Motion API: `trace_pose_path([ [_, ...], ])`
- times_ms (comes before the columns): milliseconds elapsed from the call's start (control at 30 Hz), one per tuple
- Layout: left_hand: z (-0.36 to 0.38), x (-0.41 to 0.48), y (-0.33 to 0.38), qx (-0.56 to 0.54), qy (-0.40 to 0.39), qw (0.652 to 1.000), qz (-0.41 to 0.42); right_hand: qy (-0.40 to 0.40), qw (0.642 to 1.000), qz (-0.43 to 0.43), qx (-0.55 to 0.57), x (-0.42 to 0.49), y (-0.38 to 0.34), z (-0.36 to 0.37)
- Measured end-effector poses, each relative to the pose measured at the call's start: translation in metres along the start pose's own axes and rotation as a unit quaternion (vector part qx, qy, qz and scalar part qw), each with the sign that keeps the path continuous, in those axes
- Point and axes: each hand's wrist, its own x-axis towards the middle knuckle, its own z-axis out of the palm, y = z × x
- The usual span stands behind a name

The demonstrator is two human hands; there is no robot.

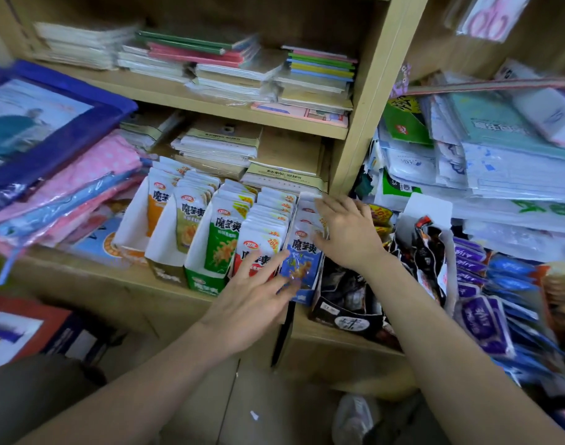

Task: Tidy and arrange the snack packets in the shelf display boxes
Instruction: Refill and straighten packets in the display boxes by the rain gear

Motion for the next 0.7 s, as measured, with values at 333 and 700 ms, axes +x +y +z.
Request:
trace_pose_path([
  [333,0.019,0.011,-0.011,-0.027,-0.003,1.000,-0.002,-0.091,0.980,0.012,0.177,-0.015,0.008,-0.049],
  [700,-0.009,0.008,-0.014,-0.206,0.001,0.978,-0.007,-0.015,0.979,0.091,0.182,-0.166,0.002,-0.094],
])
